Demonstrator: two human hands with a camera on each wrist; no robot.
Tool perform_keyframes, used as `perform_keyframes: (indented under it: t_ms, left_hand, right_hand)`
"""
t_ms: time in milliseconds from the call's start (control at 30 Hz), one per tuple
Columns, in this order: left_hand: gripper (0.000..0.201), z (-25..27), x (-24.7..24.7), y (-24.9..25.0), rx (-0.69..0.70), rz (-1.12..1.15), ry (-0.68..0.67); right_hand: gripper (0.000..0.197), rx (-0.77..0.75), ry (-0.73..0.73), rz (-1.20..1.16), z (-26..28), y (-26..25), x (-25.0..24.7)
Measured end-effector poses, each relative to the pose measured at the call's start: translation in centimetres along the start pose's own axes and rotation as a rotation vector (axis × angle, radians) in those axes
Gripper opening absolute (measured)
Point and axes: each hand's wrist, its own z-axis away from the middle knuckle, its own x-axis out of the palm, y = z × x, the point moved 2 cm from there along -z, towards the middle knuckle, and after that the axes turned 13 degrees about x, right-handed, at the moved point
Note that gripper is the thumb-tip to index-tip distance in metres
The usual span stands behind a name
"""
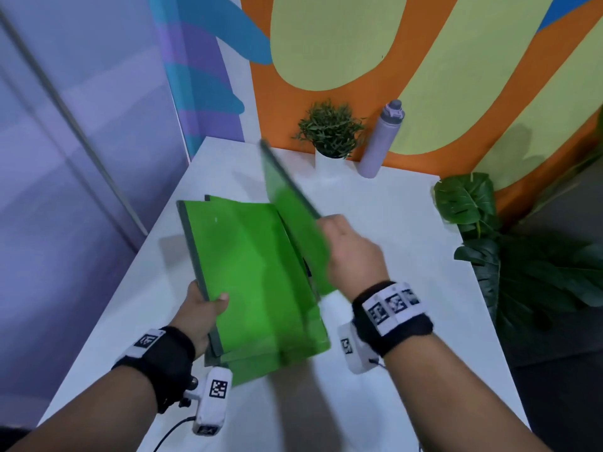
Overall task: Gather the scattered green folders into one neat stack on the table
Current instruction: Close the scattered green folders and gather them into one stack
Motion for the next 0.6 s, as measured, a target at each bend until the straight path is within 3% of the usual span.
perform_keyframes:
  t_ms: [133,300,400,500,600]
  left_hand:
    - [0.032,1.0,1.4,0.3,-0.005,0.133,0.018]
    - [0.075,0.1,0.7,0.4,-0.122,0.26,-0.103]
    - [0.062,-0.1,1.2,-0.1,-0.092,0.14,-0.02]
    - [0.043,0.0,1.5,-0.5,-0.058,0.06,0.007]
    - [0.035,0.6,0.5,-0.4,-0.009,0.061,-0.035]
  right_hand:
    - [0.058,-0.181,-0.187,0.003,3.0,-4.7,4.1]
    - [0.047,-0.202,-0.349,-0.056,5.3,-3.9,9.4]
    - [0.028,-0.27,-0.39,-0.117,6.1,-3.1,10.7]
    - [0.032,-0.136,-0.506,-0.207,5.3,-1.0,11.2]
    - [0.047,0.155,-0.386,-0.27,2.3,2.9,10.8]
